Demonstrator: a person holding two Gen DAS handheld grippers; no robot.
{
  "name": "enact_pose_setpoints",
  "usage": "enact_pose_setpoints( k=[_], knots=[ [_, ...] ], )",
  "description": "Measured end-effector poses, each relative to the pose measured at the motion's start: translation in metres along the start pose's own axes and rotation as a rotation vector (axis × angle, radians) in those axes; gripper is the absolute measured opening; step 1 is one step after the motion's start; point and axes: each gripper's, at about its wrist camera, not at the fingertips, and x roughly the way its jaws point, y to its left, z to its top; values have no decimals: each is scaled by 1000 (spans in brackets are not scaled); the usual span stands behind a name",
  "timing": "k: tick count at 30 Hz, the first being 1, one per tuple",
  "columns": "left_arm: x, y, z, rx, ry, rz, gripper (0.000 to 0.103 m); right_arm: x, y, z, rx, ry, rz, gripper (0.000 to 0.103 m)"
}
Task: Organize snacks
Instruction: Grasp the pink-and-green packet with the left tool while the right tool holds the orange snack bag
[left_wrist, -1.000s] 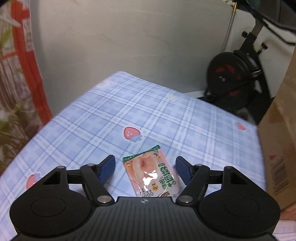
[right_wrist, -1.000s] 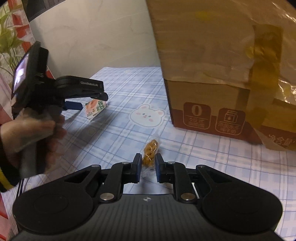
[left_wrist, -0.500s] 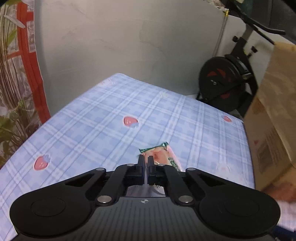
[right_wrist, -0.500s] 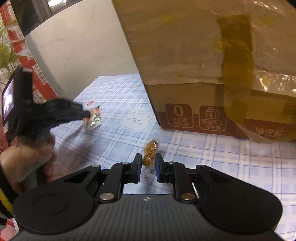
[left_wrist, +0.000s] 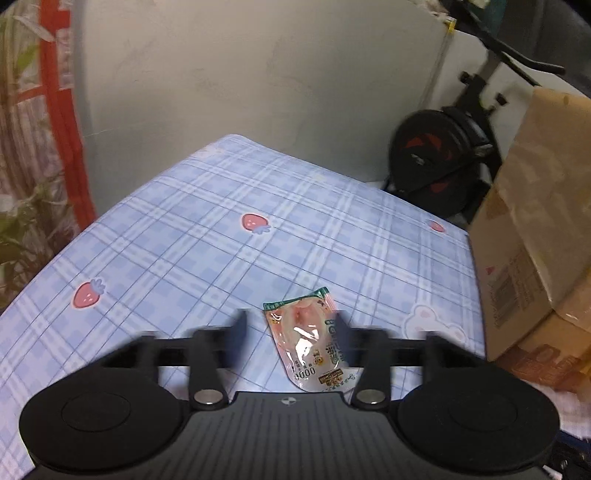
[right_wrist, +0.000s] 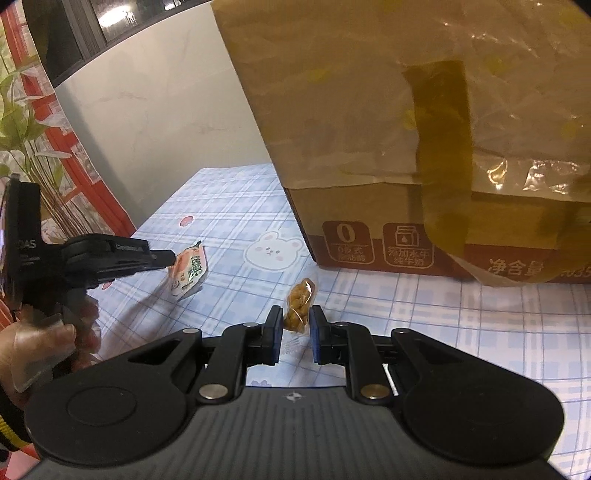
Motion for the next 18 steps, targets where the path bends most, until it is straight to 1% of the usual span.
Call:
enact_pose_setpoints(
  k=[3,5,7,9,11,12,13,14,15,18],
  knots=[
    [8,-13,0,-29,4,48,61,1,-2,0,9,0,4,17],
    [14,-25,0,-22,-2,80,61,0,-4,-1,15,1,7,17],
    [25,-39,-3,-1,12,165,60,1,-7,-1,20,3,9,17],
    [29,-49,-4,16,-6,219,61,0,-10,-1,24,4,9,17],
    [30,-52,-5,1,-18,234,58,-2,-13,-1,29,1,5,17],
    [30,-53,-6,1,-23,227,50,-4,-15,-1,34,-1,2,17],
    [28,-54,-6,15,-29,222,35,-5,-18,0,38,-2,0,17],
    [28,-56,-8,40,-32,223,32,-6,-20,0,43,-3,-3,17],
    [25,-56,-9,50,-32,218,27,-7,-21,-1,47,-5,-5,17],
    [15,-48,-15,40,-37,166,19,-9,-25,0,56,-11,-9,17]
  ],
)
